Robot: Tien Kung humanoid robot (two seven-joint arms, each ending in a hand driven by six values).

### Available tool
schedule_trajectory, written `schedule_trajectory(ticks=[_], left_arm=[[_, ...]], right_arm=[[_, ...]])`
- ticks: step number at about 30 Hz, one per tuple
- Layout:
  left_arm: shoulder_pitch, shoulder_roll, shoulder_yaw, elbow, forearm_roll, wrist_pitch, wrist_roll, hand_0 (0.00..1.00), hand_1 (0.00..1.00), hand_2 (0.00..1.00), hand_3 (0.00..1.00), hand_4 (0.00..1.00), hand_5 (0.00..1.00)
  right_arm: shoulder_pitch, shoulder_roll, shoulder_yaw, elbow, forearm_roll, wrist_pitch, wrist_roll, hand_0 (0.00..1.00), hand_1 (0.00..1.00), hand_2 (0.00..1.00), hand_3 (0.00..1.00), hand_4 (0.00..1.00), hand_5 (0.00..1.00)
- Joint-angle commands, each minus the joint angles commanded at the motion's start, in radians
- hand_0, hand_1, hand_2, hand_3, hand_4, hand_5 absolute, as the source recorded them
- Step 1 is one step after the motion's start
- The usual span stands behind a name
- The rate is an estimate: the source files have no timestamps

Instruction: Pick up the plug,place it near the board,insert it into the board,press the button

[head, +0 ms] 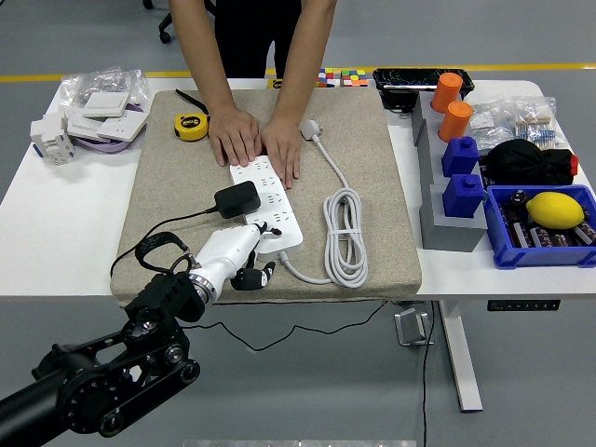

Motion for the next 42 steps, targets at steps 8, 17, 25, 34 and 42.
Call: schedule_trajectory(ticks=[8,17,25,34,42], left_arm=[[-0.002,-0.003,-0.002,0.01,0.004,0.0,-0.002,0.146,0.031,0.127,0.791,0.619,0.105],[-0.007,-0.003,0.002,0.023,0.001,-0.008,-0.001,0.146,0.031,0.127,0.785,0.619,0.106],[-0.01,-0.003,0.011,0.03,-0.004,-0.022,0.002,0.146,0.031,0.127,0.781,0.62,0.108],[-0.014,-0.003,0.018,0.032,-0.007,-0.04,0.011,0.146,0.031,0.127,0.777,0.62,0.109],[-0.018,-0.002,0.015,0.027,0.006,-0.03,0.004,0.146,0.031,0.126,0.771,0.619,0.11]], right_arm=[[0.0,0.001,0.0,0.0,0.001,0.0,0.0,0.998,0.926,0.869,0.903,0.998,0.998],[0.003,0.0,-0.001,0.0,0.005,-0.001,0.001,0.998,0.926,0.869,0.903,0.998,0.998],[0.004,0.001,-0.001,0.0,0.009,-0.002,0.001,0.998,0.926,0.869,0.903,0.998,0.998],[0.003,0.0,-0.005,0.0,0.014,-0.002,0.001,0.998,0.926,0.869,0.903,0.998,0.998],[0.006,-0.001,-0.004,0.0,0.01,-0.003,0.001,0.998,0.926,0.869,0.903,0.998,0.998]])
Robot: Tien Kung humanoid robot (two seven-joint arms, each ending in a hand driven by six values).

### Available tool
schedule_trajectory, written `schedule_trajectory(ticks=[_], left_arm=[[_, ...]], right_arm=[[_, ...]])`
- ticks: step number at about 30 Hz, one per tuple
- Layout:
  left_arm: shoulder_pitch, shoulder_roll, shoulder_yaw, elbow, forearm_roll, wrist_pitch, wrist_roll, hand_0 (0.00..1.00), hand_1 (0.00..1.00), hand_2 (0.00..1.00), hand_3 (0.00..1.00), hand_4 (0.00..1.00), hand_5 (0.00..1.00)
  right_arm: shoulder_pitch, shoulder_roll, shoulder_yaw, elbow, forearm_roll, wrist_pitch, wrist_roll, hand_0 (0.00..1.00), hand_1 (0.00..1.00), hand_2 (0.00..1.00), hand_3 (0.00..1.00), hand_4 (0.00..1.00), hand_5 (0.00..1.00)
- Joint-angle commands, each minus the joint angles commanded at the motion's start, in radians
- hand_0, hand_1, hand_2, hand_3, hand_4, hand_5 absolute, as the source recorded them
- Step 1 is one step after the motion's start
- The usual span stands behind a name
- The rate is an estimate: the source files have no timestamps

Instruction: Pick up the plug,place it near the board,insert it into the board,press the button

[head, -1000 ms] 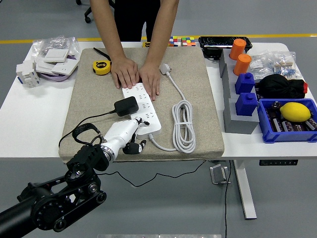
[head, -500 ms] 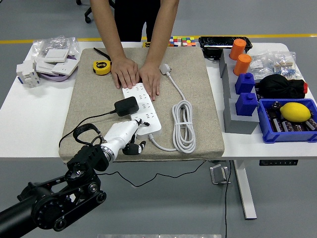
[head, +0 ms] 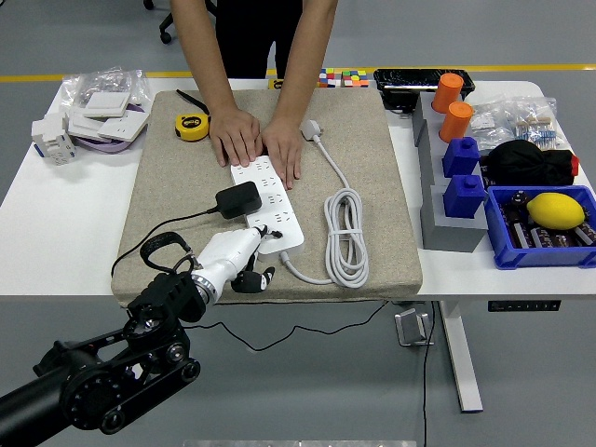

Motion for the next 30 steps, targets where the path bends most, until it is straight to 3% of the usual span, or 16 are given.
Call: schedule_trajectory(ticks=[9,13,14,16,17,19,20,25,26,30], left_arm=[[0.011,0.001,-0.066,-0.077,0.1,0.028,-0.014,0.173,0.057,0.163,0.767,0.605,0.104],[0.013,-0.008,-0.113,-0.099,0.052,0.099,-0.093,0.173,0.057,0.163,0.767,0.605,0.104],[0.012,-0.012,-0.125,-0.096,0.028,0.119,-0.12,0.285,0.288,0.405,0.693,0.75,0.12],[0.005,-0.025,-0.145,-0.078,-0.031,0.16,-0.181,0.285,0.288,0.405,0.693,0.75,0.12],[-0.003,-0.037,-0.155,-0.055,-0.089,0.188,-0.239,0.285,0.288,0.405,0.693,0.75,0.12],[-0.011,-0.051,-0.168,-0.032,-0.159,0.196,-0.288,0.285,0.288,0.405,0.693,0.75,0.12],[-0.021,-0.068,-0.174,-0.004,-0.198,0.189,-0.325,0.704,0.833,0.799,0.84,0.974,0.167],[-0.056,-0.116,-0.196,0.108,-0.406,0.121,-0.459,0.704,0.833,0.799,0.84,0.974,0.167],[-0.062,-0.122,-0.2,0.125,-0.445,0.117,-0.472,0.998,0.998,0.998,0.992,0.998,0.238],[-0.091,-0.149,-0.227,0.203,-0.614,0.119,-0.498,0.998,0.998,0.998,0.992,0.998,0.238]], right_arm=[[-0.002,0.0,0.002,0.0,-0.008,0.001,-0.001,0.998,0.927,0.869,0.902,0.998,0.998],[-0.002,0.001,0.001,0.0,-0.009,0.002,-0.001,0.998,0.927,0.869,0.902,0.998,0.998],[-0.002,0.001,0.001,0.0,-0.01,0.002,-0.001,0.998,0.926,0.869,0.902,0.998,0.998],[-0.002,0.002,-0.002,0.0,-0.01,0.003,-0.001,0.998,0.926,0.869,0.902,0.998,0.998],[-0.001,0.004,-0.003,0.0,-0.01,0.004,-0.002,0.998,0.926,0.869,0.902,0.998,0.998],[-0.001,0.005,-0.004,0.0,-0.011,0.004,-0.002,0.998,0.926,0.869,0.902,0.998,0.998],[0.0,0.006,-0.005,0.0,-0.016,0.005,-0.002,0.998,0.927,0.869,0.902,0.998,0.998],[0.005,0.002,-0.006,0.0,-0.033,0.008,-0.005,0.998,0.927,0.869,0.902,0.998,0.998],[0.006,0.001,-0.007,0.0,-0.033,0.008,-0.006,0.998,0.926,0.869,0.902,0.998,0.998],[0.008,-0.006,-0.01,0.0,-0.034,0.008,-0.008,0.998,0.926,0.869,0.902,0.998,0.998]])
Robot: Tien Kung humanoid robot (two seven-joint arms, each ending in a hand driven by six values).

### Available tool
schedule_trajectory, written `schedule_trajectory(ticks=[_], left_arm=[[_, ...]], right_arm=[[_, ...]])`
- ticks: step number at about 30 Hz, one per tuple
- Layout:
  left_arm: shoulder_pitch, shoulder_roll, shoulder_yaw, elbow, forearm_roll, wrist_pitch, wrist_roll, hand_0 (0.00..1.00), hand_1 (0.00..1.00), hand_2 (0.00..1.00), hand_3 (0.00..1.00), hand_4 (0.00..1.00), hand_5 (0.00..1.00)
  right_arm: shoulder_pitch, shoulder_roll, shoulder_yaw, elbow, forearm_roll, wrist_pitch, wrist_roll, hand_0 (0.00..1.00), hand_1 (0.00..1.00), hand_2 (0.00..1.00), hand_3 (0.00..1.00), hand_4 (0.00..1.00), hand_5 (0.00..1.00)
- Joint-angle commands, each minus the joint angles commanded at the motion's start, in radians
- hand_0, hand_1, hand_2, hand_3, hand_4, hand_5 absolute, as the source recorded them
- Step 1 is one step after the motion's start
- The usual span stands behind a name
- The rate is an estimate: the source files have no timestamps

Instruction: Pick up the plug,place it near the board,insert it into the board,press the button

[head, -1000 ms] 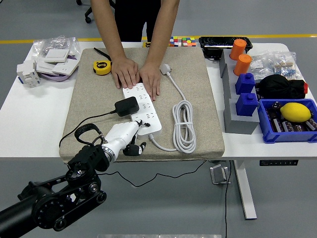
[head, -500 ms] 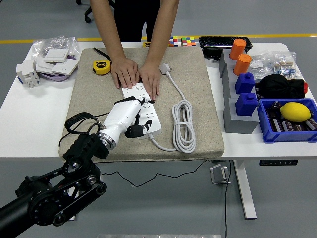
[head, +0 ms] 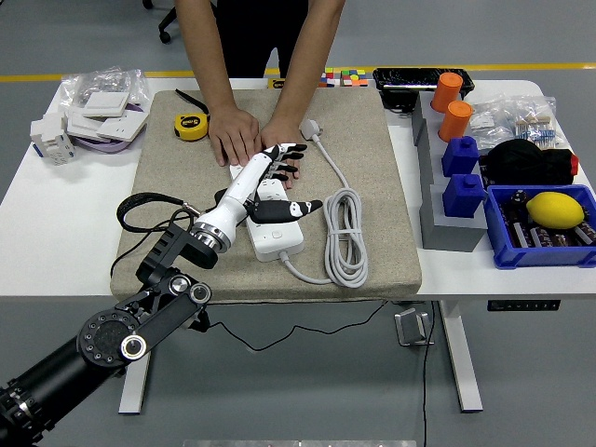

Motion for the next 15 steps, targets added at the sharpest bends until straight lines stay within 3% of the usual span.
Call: schedule_trajectory(ticks=[5,11,15], left_arm=[[-0.031,-0.022,-0.029,0.077,-0.181,0.003,-0.002,0.998,0.998,0.998,0.996,0.998,0.254],[-0.057,-0.028,-0.031,0.176,-0.085,0.003,0.052,0.998,0.998,0.998,0.989,0.998,0.266],[-0.069,-0.028,-0.031,0.216,0.049,0.011,0.113,0.998,0.998,0.982,0.961,0.998,0.245]], right_arm=[[0.002,-0.005,-0.004,0.0,0.001,0.001,-0.001,0.998,0.927,0.869,0.901,0.998,0.998],[0.004,-0.008,-0.006,0.0,0.002,0.001,-0.002,0.998,0.927,0.869,0.902,0.998,0.998],[0.006,-0.01,-0.008,0.0,0.007,0.0,-0.001,0.998,0.927,0.869,0.901,0.998,0.998]])
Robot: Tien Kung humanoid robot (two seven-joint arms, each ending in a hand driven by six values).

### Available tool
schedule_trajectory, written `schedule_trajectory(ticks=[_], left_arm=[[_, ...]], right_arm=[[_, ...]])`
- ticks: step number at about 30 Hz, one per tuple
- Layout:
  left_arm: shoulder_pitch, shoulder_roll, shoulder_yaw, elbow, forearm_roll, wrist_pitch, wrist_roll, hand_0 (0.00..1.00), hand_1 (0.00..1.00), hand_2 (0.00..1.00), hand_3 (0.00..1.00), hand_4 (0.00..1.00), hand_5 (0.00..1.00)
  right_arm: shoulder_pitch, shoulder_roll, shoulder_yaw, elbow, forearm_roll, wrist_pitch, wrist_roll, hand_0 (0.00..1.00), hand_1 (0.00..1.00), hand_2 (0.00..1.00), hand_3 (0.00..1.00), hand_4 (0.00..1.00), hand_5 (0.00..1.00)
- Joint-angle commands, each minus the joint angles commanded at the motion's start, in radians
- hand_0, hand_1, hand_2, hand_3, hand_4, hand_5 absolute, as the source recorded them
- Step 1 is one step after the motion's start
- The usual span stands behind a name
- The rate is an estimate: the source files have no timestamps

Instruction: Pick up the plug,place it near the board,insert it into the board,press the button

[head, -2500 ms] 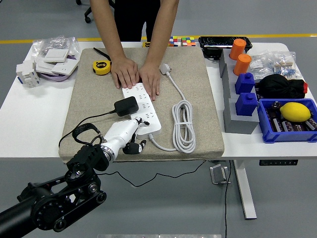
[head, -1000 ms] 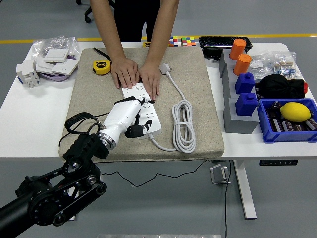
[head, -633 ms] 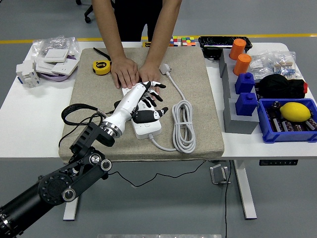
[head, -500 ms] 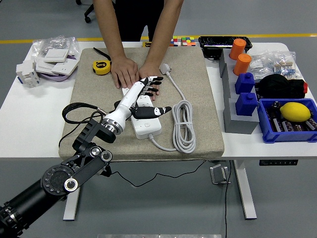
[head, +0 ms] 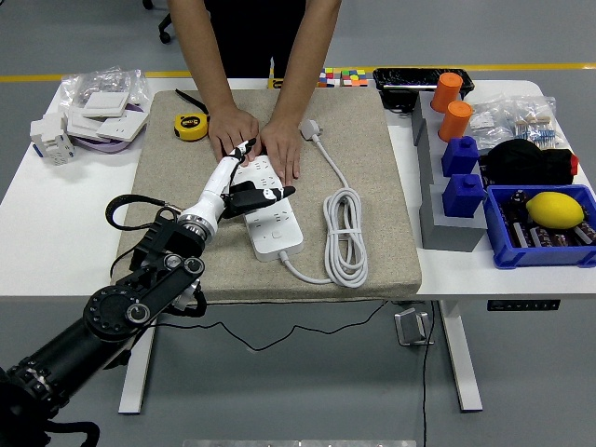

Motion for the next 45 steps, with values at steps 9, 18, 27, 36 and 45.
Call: schedule_trajectory(ticks=[9,18,27,36,45], left_arm=[[-0.005,0.0,0.003,0.017,0.287,0.019,0.095,0.904,0.887,0.823,0.871,0.998,0.203],[-0.003,0.0,0.007,0.032,0.38,-0.011,0.138,0.64,0.674,0.604,0.631,0.872,0.161],[-0.006,0.0,0.003,0.05,0.394,0.006,0.141,0.574,0.648,0.584,0.59,0.782,0.218],[-0.007,0.0,0.002,0.065,0.407,0.014,0.139,0.481,0.592,0.54,0.544,0.576,0.354],[-0.005,0.0,0.006,0.067,0.454,0.006,0.152,0.456,0.546,0.508,0.512,0.544,0.307]], right_arm=[[0.001,0.002,0.0,0.0,0.006,-0.001,0.0,0.998,0.926,0.869,0.901,0.998,0.998],[0.004,0.001,0.002,0.0,0.005,-0.003,0.0,0.998,0.925,0.868,0.901,0.998,0.998],[0.005,0.002,0.003,0.0,0.007,-0.004,0.001,0.998,0.926,0.869,0.901,0.998,0.998],[0.006,0.002,0.002,0.0,0.007,-0.003,0.001,0.998,0.926,0.869,0.902,0.998,0.998],[0.005,0.002,0.005,0.0,0.004,-0.004,0.001,0.998,0.926,0.868,0.902,0.998,0.998]])
